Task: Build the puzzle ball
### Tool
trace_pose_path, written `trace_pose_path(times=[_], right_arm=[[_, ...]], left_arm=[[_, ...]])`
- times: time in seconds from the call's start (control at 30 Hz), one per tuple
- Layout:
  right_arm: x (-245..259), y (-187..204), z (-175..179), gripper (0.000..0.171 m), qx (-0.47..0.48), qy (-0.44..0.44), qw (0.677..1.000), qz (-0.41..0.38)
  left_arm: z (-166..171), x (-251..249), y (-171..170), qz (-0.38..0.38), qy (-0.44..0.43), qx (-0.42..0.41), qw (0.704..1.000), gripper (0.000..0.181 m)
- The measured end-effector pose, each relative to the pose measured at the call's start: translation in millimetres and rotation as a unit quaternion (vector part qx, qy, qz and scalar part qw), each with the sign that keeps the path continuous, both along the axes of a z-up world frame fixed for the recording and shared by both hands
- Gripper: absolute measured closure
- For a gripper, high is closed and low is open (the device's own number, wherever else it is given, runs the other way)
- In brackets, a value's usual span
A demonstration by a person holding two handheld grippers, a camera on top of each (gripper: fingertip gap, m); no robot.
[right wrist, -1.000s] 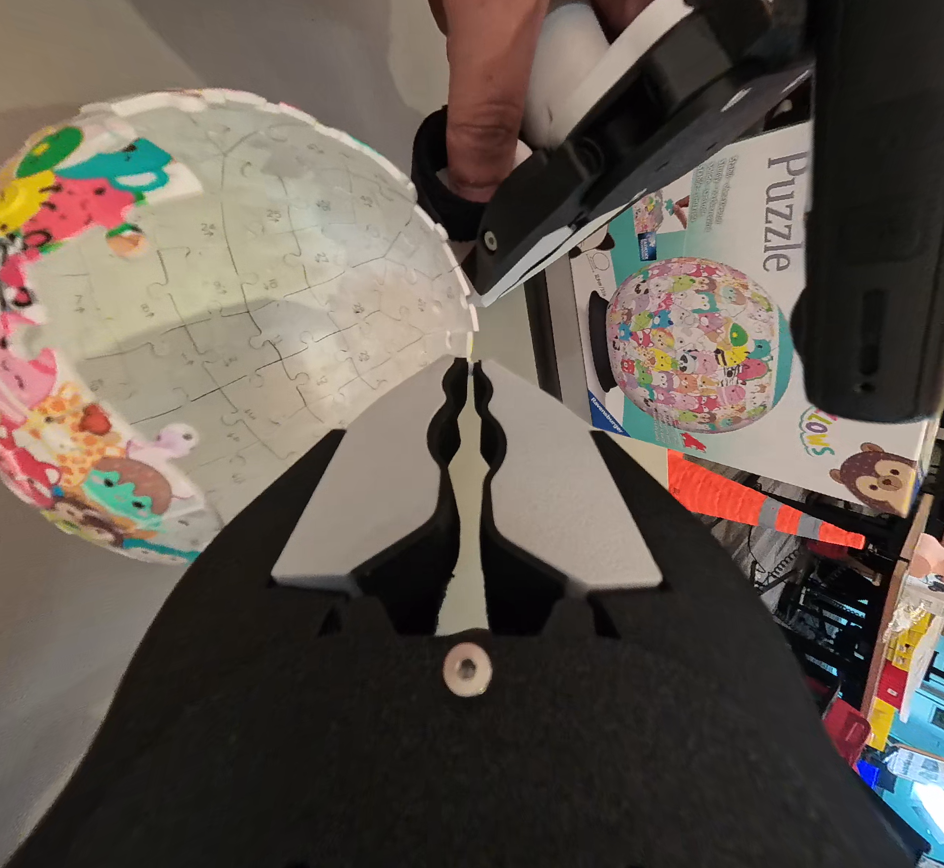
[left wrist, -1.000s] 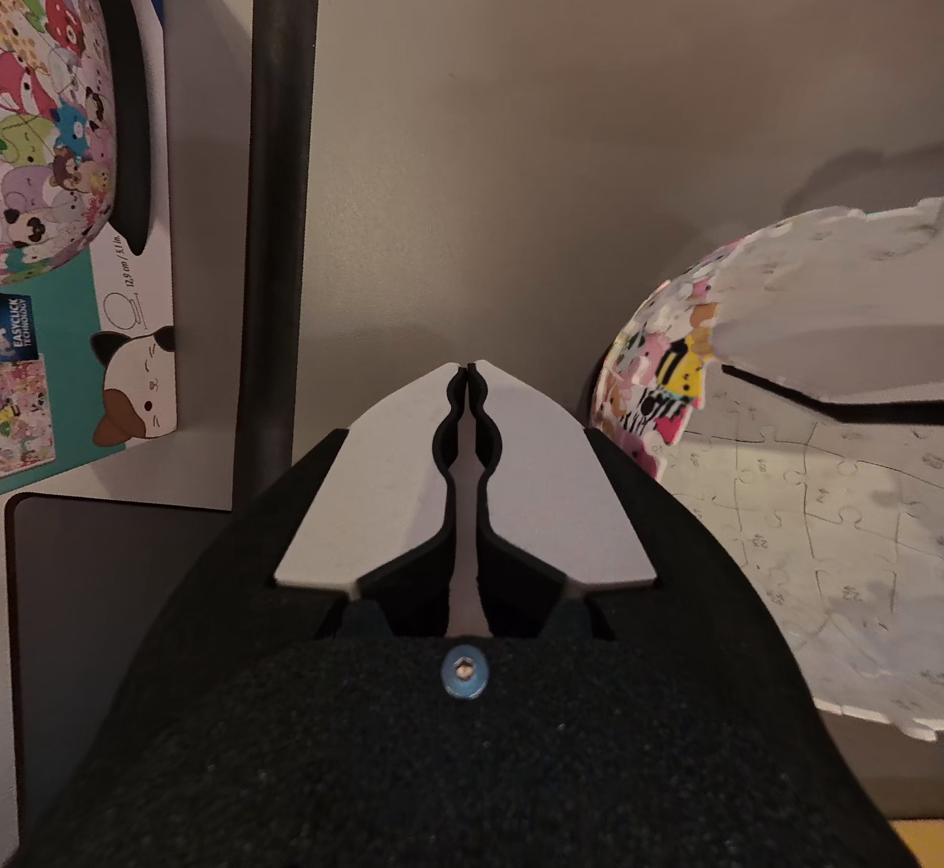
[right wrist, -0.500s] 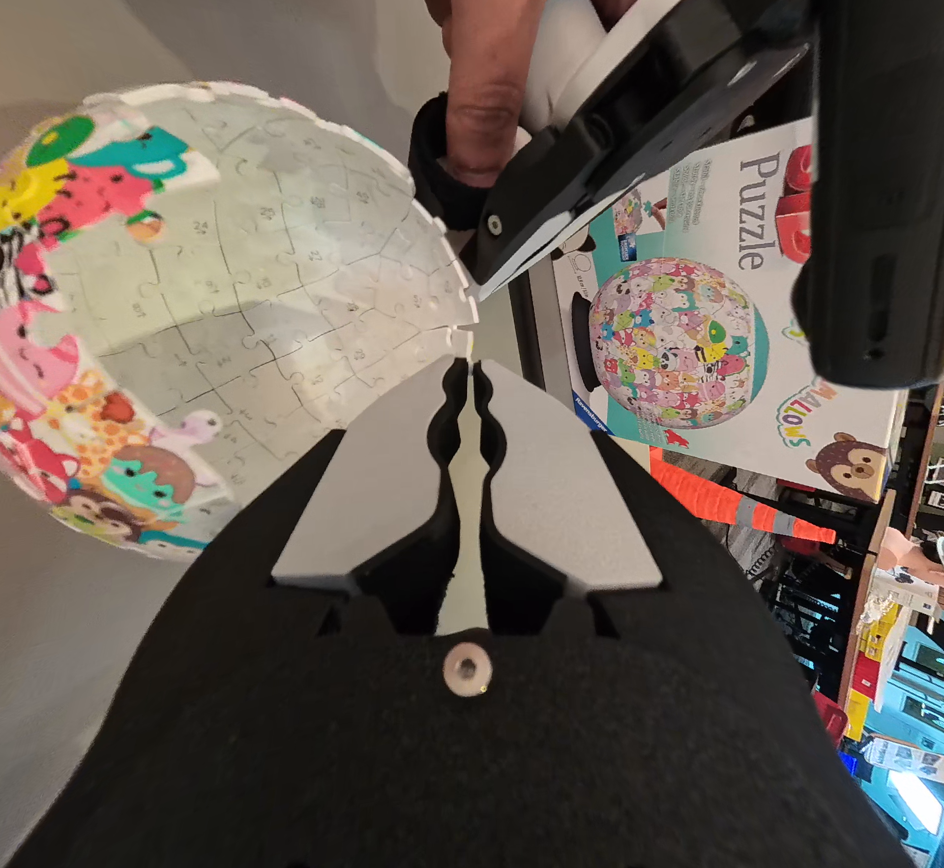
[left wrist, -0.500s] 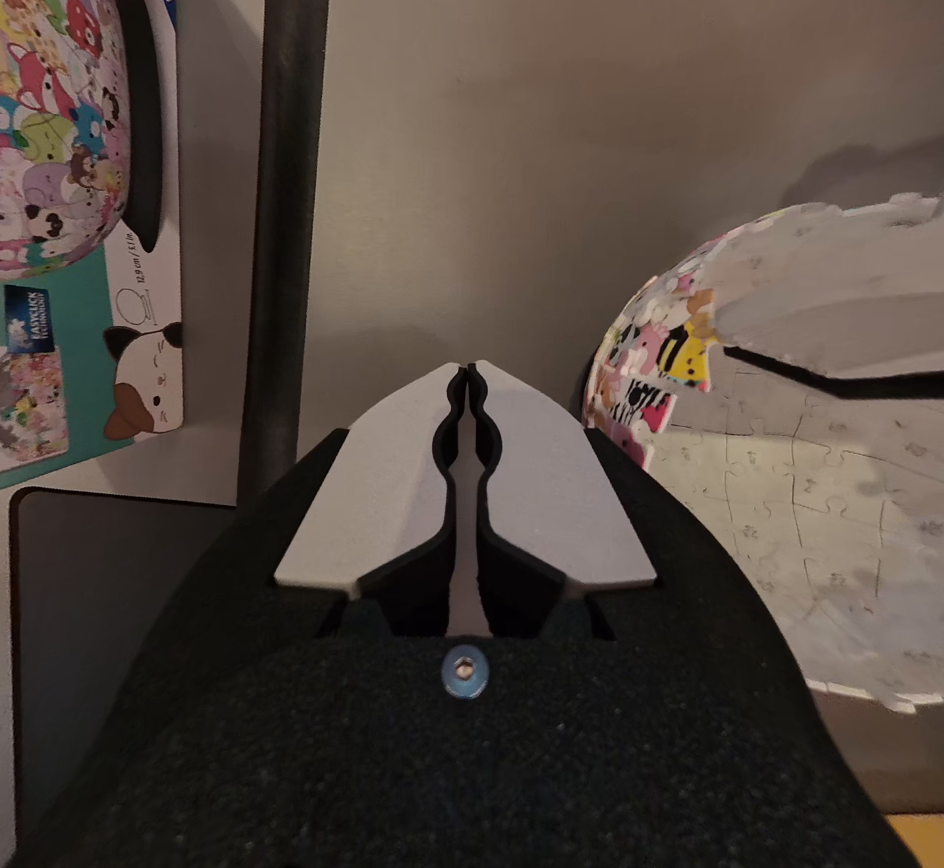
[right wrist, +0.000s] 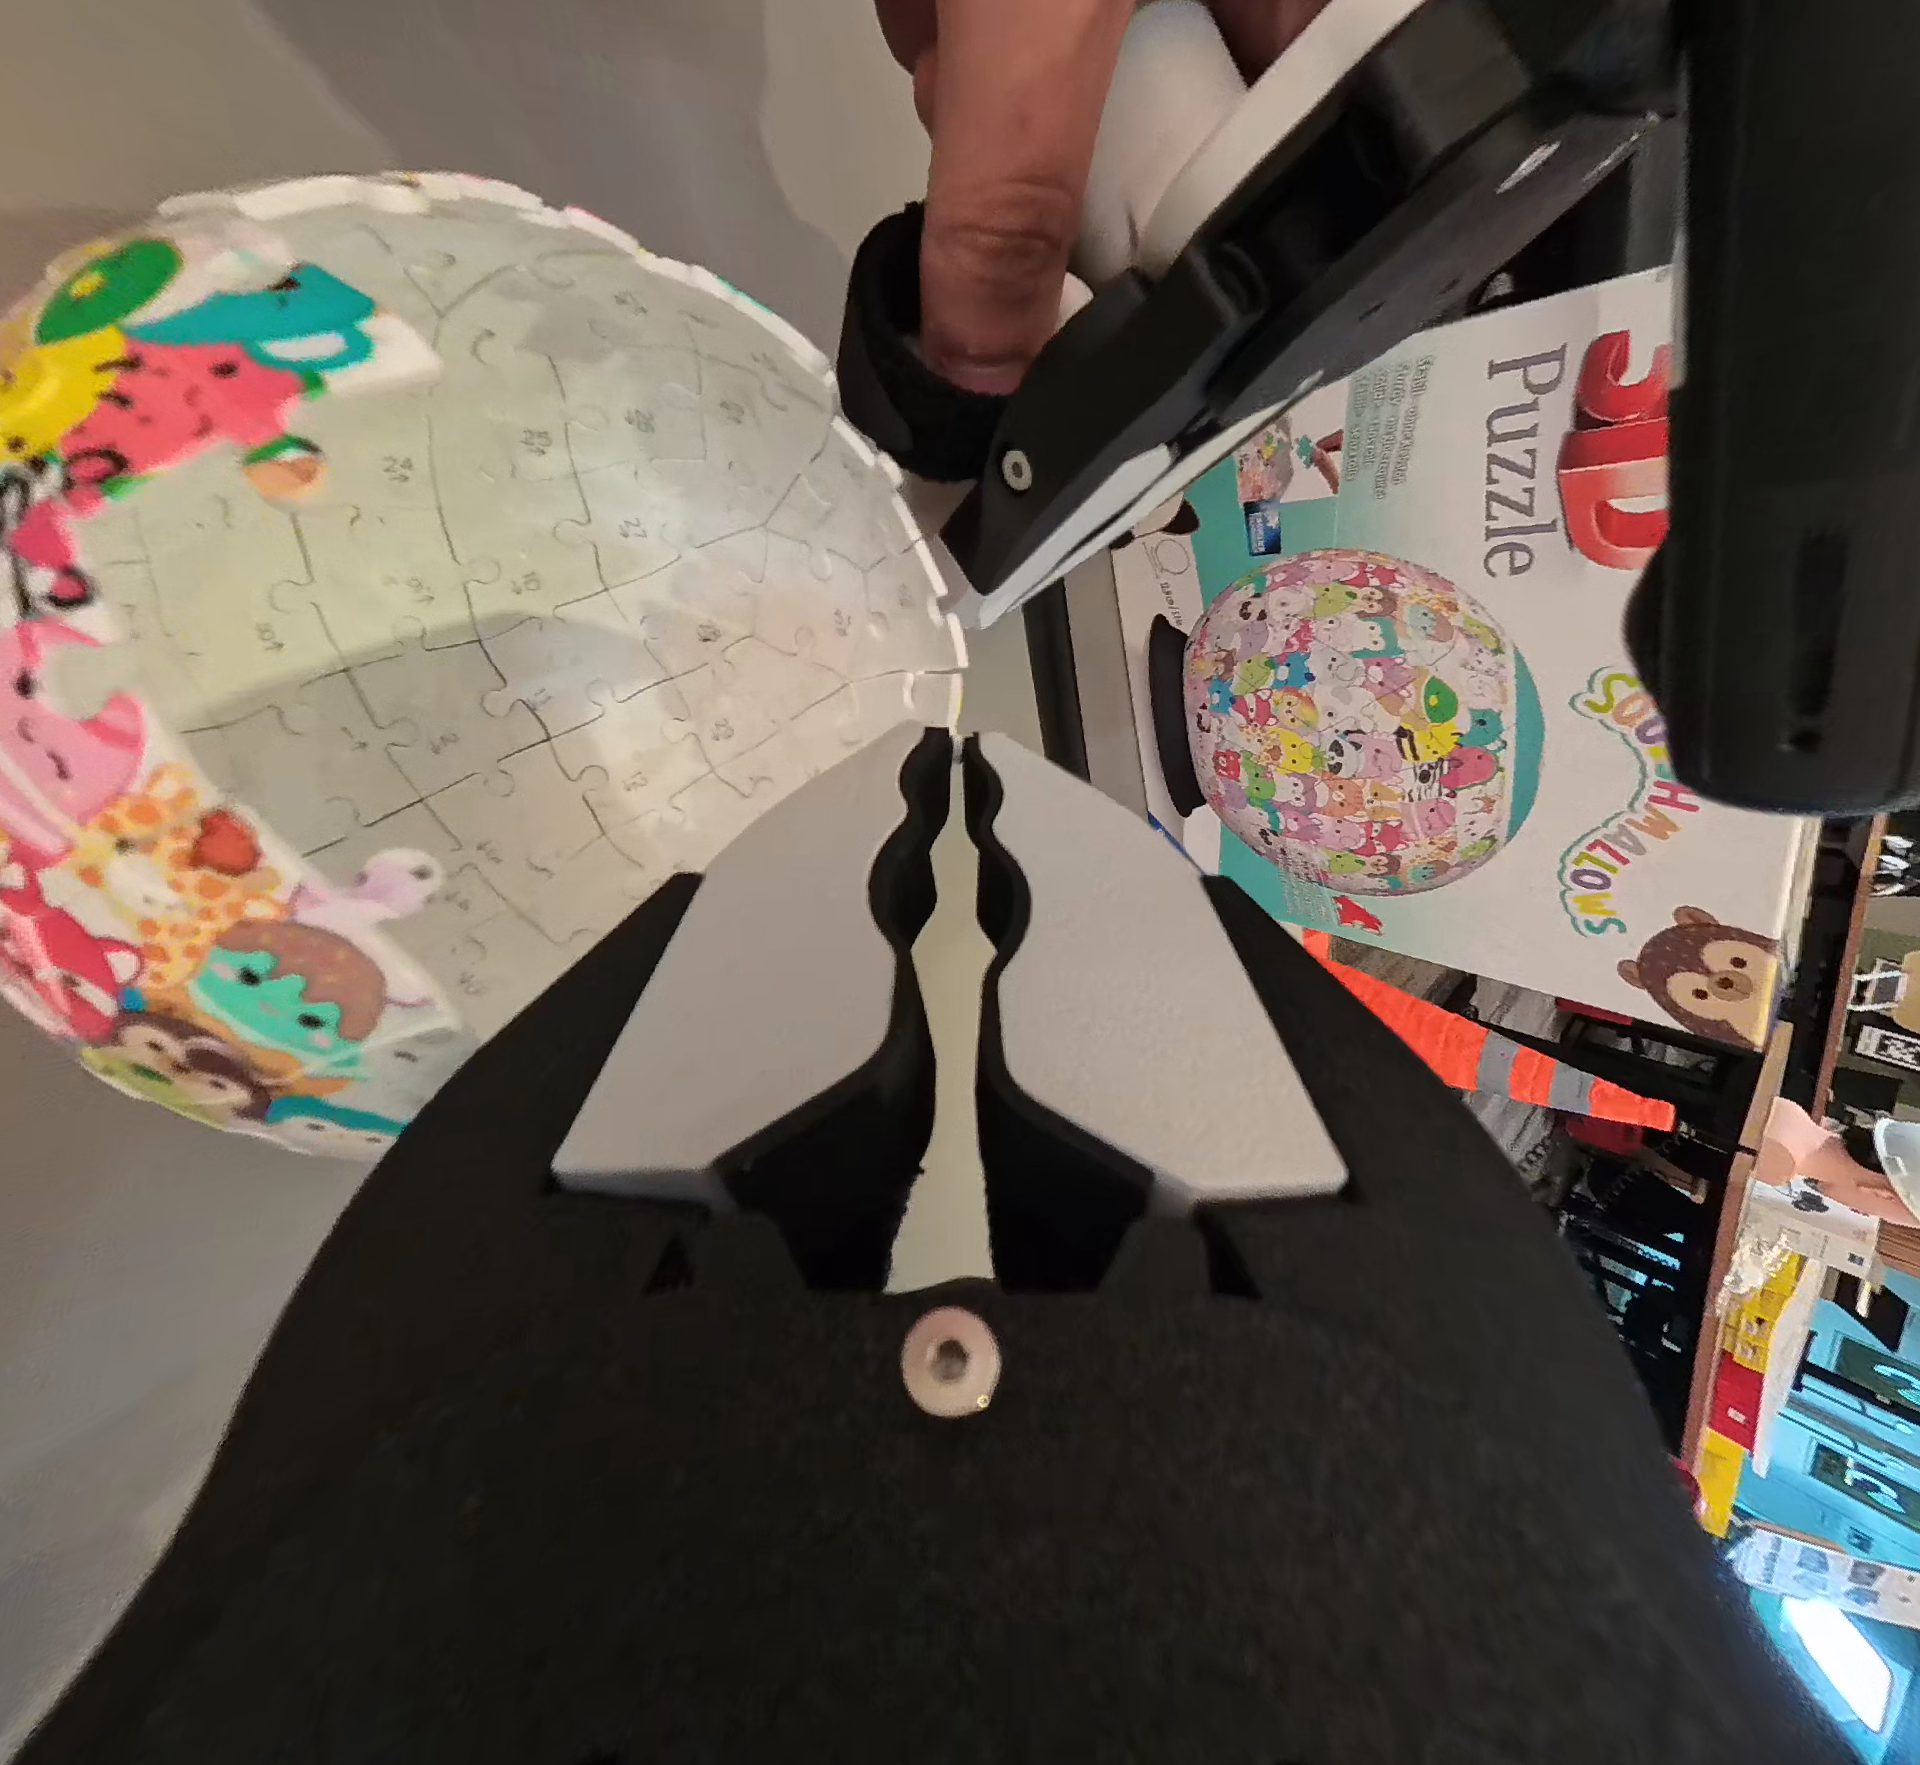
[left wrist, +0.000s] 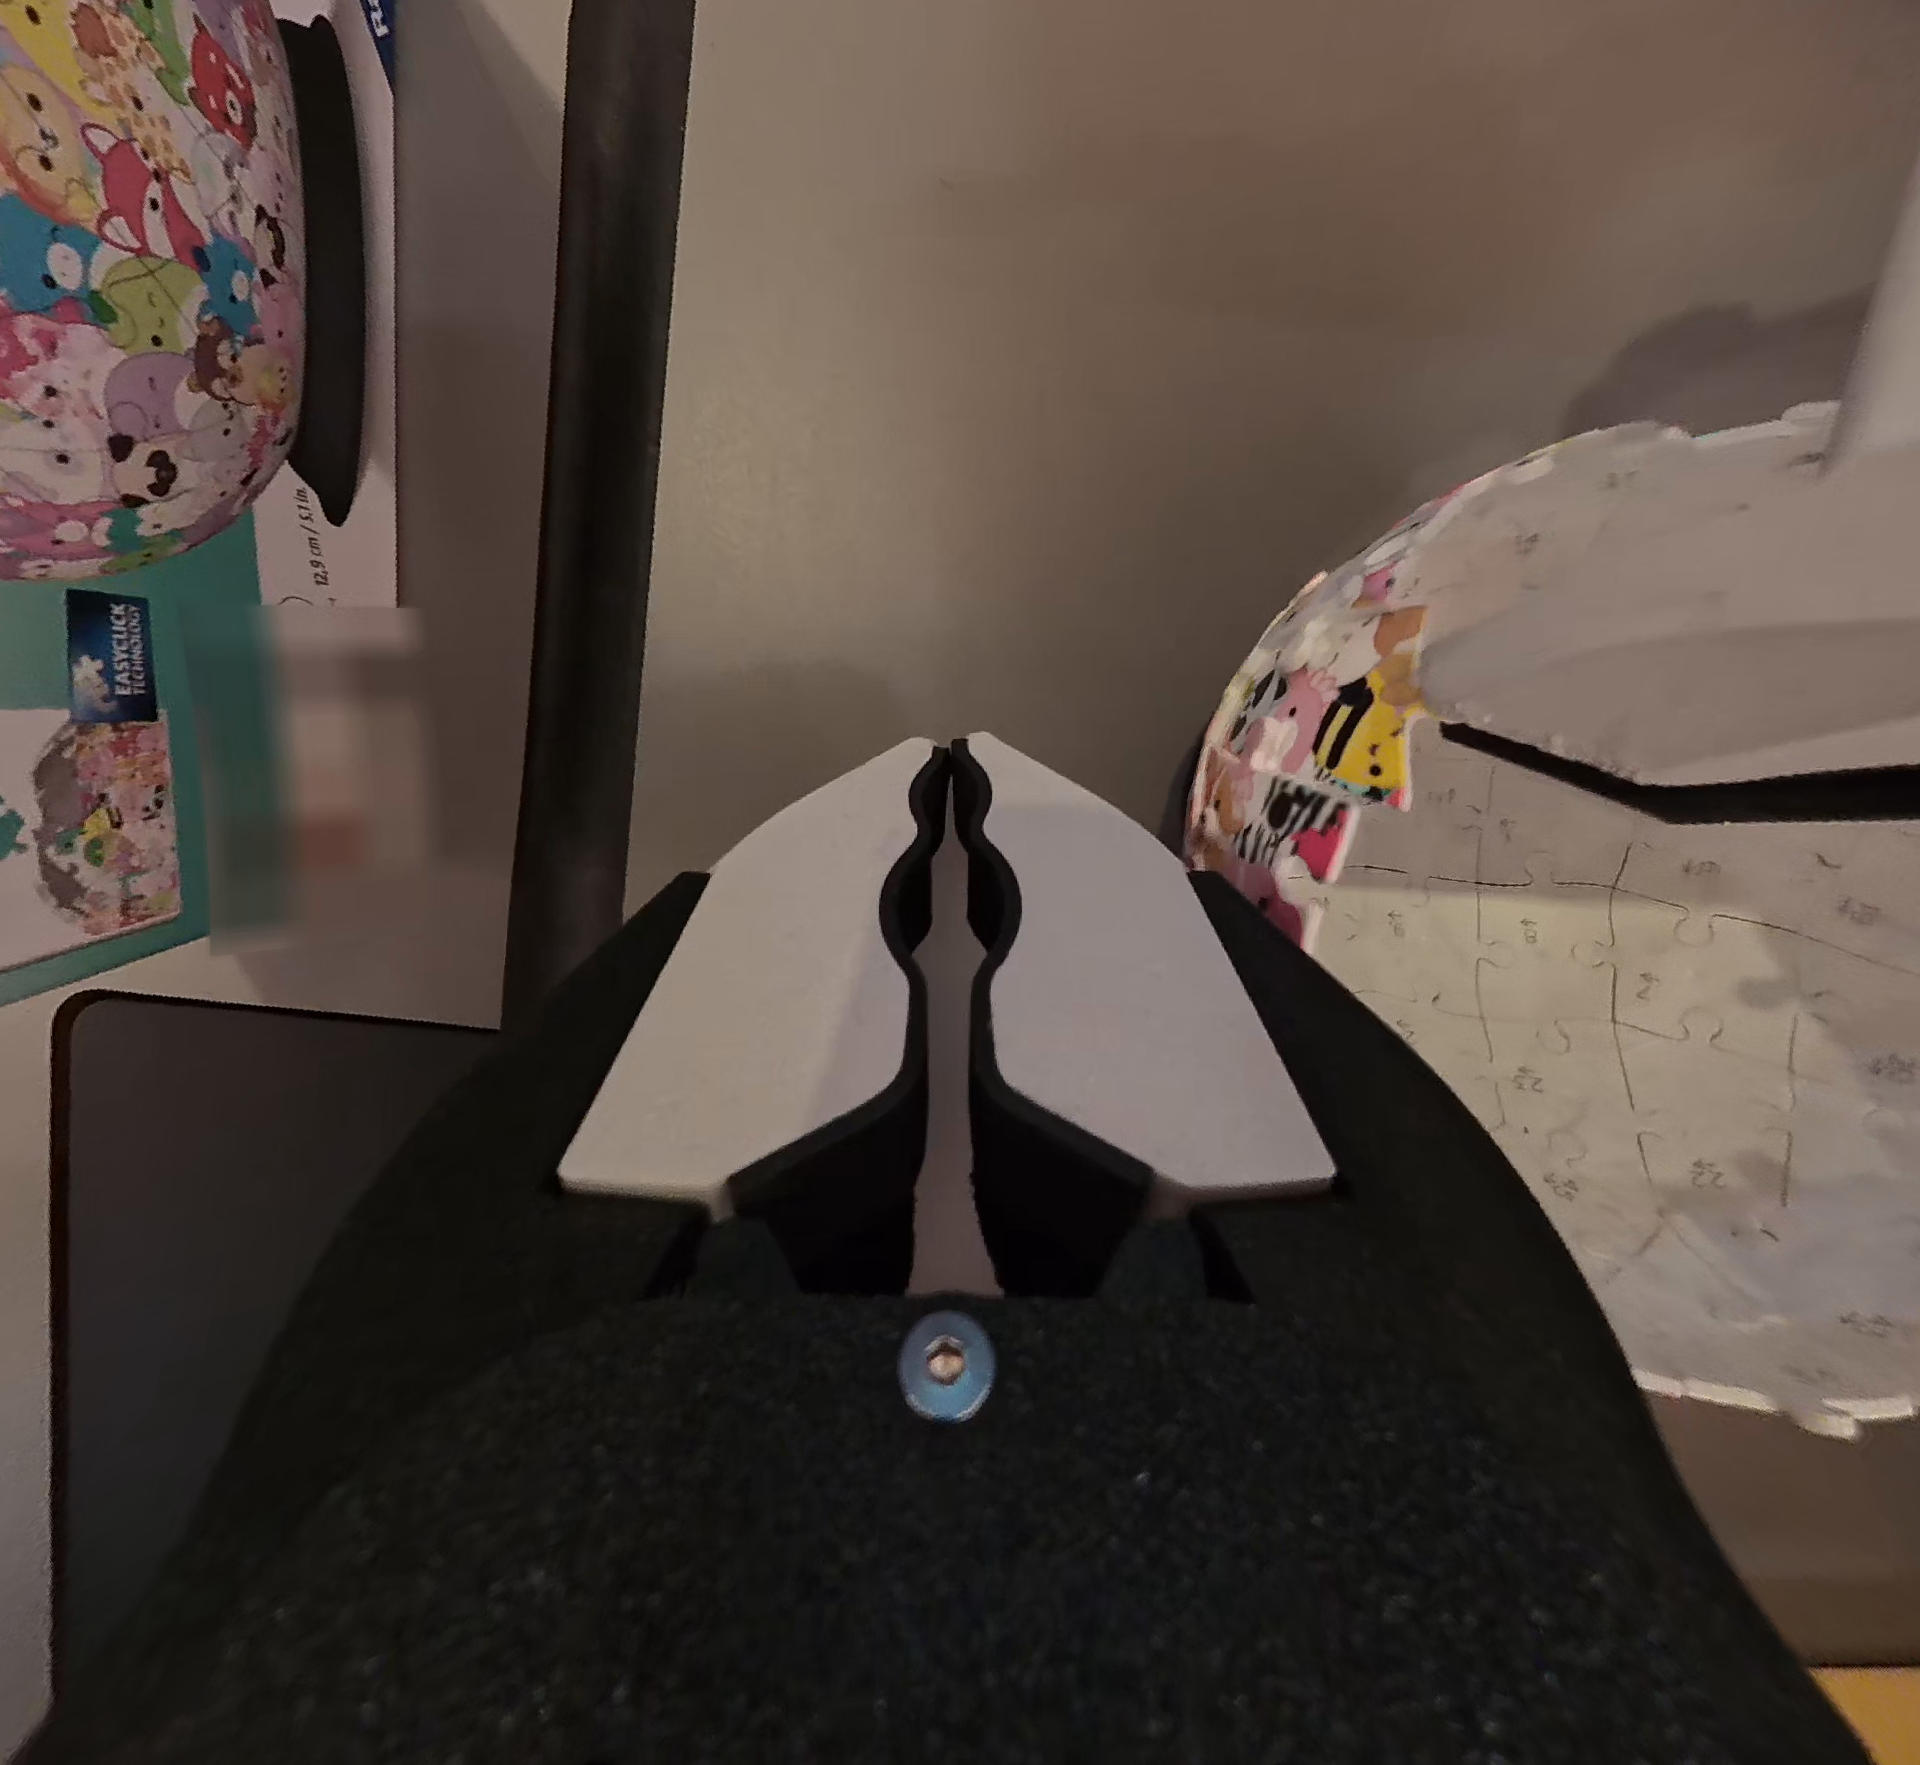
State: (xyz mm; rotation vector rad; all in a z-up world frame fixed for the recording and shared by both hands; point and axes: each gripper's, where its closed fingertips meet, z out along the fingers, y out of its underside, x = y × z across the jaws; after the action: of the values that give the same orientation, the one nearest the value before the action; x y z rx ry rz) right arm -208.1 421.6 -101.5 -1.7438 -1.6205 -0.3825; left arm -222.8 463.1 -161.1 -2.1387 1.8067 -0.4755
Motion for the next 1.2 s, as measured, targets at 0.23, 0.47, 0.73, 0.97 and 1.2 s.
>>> trace_pose_path(times=[0.23,0.47,0.73,0.97,1.2], right_arm=[[3,2,-2,0.169,0.0,0.0,1.0,0.004],[2,3,-1,0.169,0.004,0.002,1.0,0.006],[2,5,-1,0.169,0.011,-0.002,1.0,0.009],[2,6,-1,0.169,0.012,0.001,1.0,0.011],[2,7,2,0.169,0.021,0.007,1.0,0.019]], left_arm=[[2,1,0,0.0,0.0,0.002,1.0,0.181],[-1,-3,0,0.001,0.003,-0.004,1.0,0.181],[-5,-2,1,-0.002,0.013,-0.005,1.0,0.181],[7,-2,8,0.013,-0.007,0.004,1.0,0.18],[32,-13,16,0.049,-0.061,0.001,0.997,0.178]])
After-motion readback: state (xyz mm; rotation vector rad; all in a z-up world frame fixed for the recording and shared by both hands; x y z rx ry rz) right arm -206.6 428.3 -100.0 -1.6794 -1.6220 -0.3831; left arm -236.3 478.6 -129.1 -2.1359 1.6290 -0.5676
